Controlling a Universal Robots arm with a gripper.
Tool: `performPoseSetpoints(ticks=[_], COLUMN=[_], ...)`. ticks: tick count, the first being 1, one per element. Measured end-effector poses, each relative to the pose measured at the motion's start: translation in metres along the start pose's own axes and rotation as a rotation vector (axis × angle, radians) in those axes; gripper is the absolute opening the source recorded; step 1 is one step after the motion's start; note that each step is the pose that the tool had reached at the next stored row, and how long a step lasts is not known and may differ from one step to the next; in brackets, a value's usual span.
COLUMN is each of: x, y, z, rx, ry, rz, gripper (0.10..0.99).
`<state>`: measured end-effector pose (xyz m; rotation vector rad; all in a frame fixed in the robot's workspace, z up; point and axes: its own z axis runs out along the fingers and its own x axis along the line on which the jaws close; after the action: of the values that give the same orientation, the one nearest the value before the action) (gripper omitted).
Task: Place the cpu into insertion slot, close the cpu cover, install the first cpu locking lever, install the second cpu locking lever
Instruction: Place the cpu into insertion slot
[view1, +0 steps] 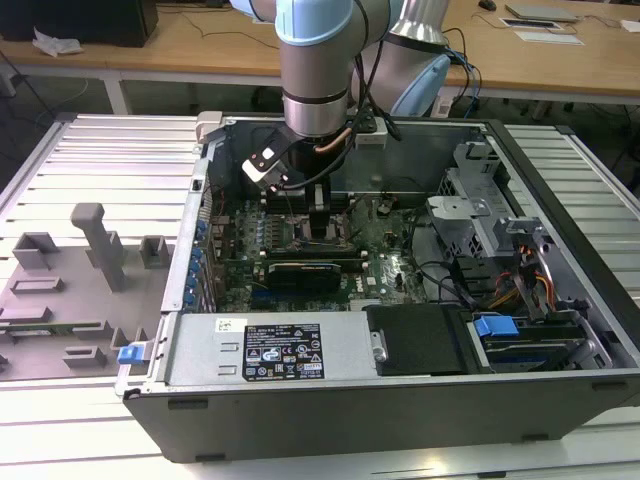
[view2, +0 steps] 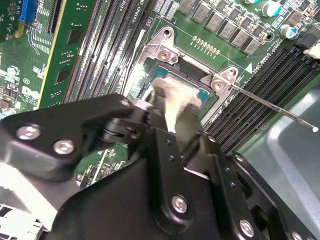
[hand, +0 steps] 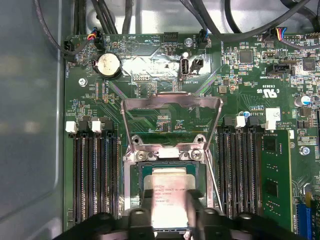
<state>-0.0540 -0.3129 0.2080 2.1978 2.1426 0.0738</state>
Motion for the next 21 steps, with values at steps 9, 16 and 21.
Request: performPoseSetpoints(ticks=[9, 16, 21], x=[0.0000, -0.0001, -0.0001], y=[0.0000, 0.0009, 0.0026], z=[0.0000, -0.0105, -0.0304], rx=[0.000, 0.000, 0.000], ry=[-0.0019, -0.0021, -0.0021], rz=[0.000, 0.000, 0.000], gripper=[0.106, 0.106, 0.106])
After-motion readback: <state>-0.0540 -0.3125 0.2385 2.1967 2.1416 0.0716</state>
